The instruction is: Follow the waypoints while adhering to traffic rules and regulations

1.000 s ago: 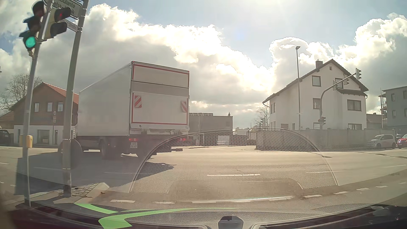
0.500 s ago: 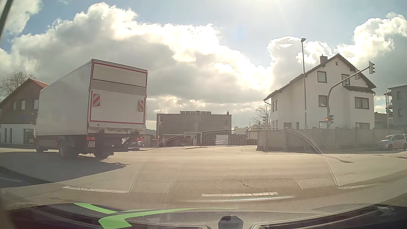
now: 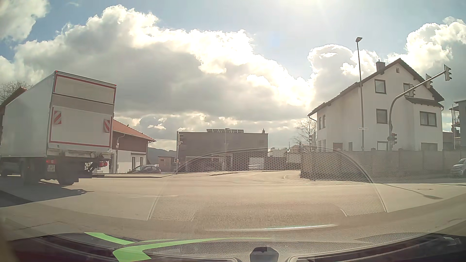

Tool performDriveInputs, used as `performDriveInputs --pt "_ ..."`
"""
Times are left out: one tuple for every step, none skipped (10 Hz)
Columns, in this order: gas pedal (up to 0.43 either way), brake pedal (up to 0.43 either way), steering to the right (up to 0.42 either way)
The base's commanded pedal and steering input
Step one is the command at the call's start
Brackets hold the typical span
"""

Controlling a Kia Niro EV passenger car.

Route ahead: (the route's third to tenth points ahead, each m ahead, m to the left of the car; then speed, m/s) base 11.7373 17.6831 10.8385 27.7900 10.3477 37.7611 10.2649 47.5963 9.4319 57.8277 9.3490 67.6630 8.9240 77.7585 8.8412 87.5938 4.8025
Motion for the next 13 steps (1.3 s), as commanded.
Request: performDriveInputs --pt "0.11 0.0 -0.081" --pt "0.11 0.0 -0.111" --pt "0.11 0.0 -0.151" --pt "0.11 0.0 -0.179" --pt "0.11 0.0 -0.206" --pt "0.118 0.0 -0.235" --pt "0.118 0.0 -0.259" --pt "0.13 0.0 -0.287" --pt "0.138 0.0 -0.309" --pt "0.138 0.0 -0.338" --pt "0.157 0.0 -0.355" --pt "0.189 0.0 -0.375" --pt "0.189 0.0 -0.389"
